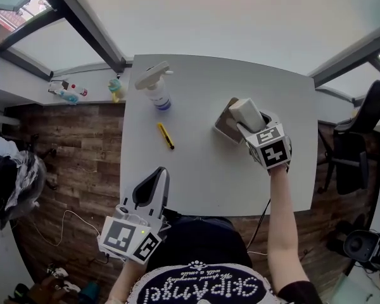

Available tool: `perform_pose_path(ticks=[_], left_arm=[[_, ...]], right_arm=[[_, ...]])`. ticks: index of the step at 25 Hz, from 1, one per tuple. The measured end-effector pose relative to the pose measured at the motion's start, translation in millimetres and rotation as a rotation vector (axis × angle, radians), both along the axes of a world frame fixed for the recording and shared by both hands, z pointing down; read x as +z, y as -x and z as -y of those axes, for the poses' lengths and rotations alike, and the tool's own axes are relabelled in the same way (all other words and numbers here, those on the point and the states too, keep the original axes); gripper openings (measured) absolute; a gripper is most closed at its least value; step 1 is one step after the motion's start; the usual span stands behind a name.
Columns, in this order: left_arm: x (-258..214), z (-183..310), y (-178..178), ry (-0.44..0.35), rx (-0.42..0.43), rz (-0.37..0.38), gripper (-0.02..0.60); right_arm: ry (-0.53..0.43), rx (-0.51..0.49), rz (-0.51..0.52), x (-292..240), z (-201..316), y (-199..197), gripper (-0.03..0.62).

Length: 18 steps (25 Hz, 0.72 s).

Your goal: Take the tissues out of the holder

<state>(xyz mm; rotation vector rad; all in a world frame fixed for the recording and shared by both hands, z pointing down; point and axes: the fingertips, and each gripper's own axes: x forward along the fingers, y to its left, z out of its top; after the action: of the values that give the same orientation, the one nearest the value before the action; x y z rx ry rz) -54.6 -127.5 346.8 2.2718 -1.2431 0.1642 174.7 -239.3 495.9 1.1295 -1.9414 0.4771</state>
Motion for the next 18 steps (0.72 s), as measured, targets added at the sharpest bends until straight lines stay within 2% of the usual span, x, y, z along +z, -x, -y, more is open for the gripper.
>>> perform_pose_path(ticks=[7,14,18], left_arm=[[-7,2,1,-0.034,0.039,0.003,0.002],[-9,7,7,-0.052,0.07,0.02,0.002],[-13,8,7,-0.065,0.076,0.014,0.002]], right_arm=[[-0.145,0.104,0.04,-42,3,-11,0.279],[-0.264,0.19,0.09,-84,-12,-15,0.279],[-0.321,0.234,0.081,-101,-28,-18,0.279]])
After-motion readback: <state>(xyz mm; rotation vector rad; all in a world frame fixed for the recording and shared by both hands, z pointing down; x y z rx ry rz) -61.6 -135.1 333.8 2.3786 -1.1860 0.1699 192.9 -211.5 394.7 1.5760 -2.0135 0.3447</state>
